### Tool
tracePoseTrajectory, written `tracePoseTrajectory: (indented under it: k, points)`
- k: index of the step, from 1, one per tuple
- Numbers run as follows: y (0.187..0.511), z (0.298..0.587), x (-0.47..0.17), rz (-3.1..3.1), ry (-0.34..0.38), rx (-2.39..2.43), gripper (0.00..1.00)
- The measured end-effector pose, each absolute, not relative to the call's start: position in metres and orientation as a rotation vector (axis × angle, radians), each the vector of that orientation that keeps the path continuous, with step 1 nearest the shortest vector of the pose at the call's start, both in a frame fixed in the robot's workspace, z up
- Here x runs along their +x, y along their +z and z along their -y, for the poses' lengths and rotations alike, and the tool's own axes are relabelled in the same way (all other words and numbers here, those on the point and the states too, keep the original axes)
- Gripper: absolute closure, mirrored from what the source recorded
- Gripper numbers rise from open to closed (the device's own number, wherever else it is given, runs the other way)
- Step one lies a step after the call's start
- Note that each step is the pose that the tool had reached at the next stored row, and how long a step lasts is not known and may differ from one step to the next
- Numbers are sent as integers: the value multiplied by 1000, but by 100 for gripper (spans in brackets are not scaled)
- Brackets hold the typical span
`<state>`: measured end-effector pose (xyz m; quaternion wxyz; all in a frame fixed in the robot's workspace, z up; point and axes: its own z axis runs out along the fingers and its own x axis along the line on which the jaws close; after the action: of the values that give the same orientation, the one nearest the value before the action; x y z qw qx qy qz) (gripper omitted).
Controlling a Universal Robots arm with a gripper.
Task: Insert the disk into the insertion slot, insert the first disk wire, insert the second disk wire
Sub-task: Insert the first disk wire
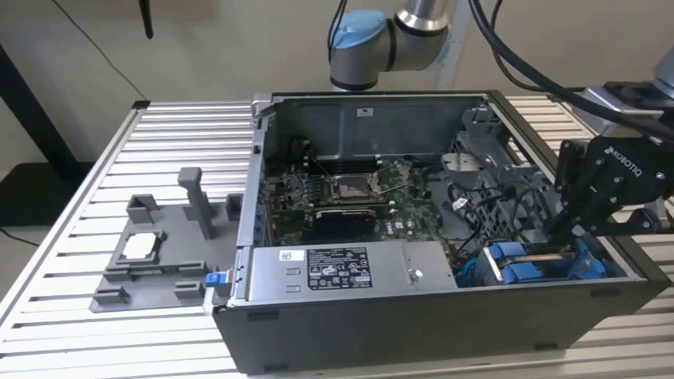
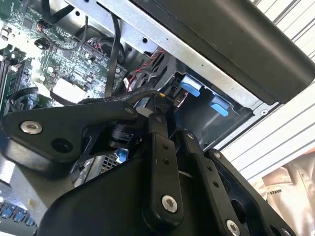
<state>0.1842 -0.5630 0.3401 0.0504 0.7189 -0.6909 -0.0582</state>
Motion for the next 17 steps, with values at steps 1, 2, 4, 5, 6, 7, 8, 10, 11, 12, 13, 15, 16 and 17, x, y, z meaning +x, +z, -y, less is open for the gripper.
tracePoseTrajectory:
  k: [1, 2, 4, 5, 6, 7, 8, 10, 11, 12, 13, 15, 16, 17]
  points:
    - [340, 563, 184, 2104, -177, 2189, 81]
    - [340, 562, 184, 2104, -176, 2189, 81]
    - [339, 562, 184, 2104, -176, 2190, 81]
    - [339, 562, 184, 2105, -175, 2190, 81]
    - [339, 562, 184, 2104, -175, 2190, 81]
    - [339, 562, 184, 2104, -174, 2190, 81]
    - [338, 562, 184, 2105, -174, 2190, 81]
    - [338, 562, 184, 2105, -175, 2190, 81]
    - [338, 562, 184, 2105, -174, 2190, 81]
    - [337, 562, 184, 2105, -175, 2190, 81]
    - [337, 562, 184, 2105, -174, 2190, 81]
    - [336, 562, 184, 2105, -175, 2190, 81]
    - [336, 562, 184, 2105, -175, 2190, 81]
    - [334, 562, 184, 2105, -175, 2190, 81]
